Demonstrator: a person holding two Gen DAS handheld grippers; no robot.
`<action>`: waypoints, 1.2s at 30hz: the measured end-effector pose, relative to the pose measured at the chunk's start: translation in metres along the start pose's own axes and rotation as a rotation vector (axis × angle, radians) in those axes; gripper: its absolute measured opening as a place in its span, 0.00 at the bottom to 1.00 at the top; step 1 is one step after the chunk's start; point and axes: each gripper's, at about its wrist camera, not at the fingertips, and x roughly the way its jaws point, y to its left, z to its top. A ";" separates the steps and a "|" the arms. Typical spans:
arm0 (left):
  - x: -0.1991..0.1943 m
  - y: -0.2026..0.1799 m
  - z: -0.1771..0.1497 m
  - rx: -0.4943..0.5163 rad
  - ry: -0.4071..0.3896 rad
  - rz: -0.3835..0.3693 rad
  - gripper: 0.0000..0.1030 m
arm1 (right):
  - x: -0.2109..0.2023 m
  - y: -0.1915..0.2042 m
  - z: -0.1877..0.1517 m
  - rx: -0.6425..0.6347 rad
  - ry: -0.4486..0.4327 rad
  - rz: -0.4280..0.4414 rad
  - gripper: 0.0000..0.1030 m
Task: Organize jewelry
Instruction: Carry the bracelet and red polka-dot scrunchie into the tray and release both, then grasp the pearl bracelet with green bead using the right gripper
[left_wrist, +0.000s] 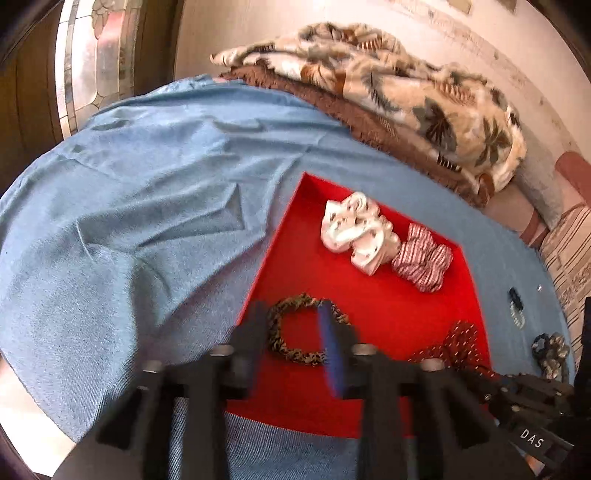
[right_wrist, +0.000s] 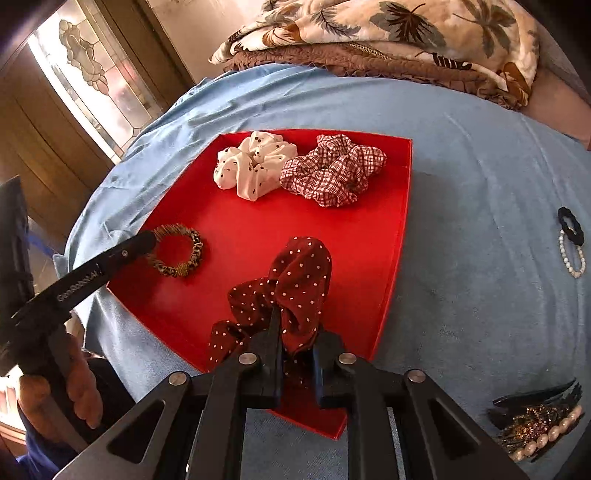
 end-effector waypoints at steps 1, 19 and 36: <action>-0.003 0.001 0.000 -0.009 -0.018 -0.018 0.49 | -0.003 0.000 0.001 -0.005 -0.005 -0.002 0.22; -0.068 -0.078 -0.020 0.138 -0.076 -0.136 0.68 | -0.152 -0.169 -0.066 0.218 -0.187 -0.175 0.40; 0.006 -0.238 -0.077 0.442 0.235 -0.242 0.67 | -0.096 -0.187 -0.100 0.179 -0.026 -0.048 0.40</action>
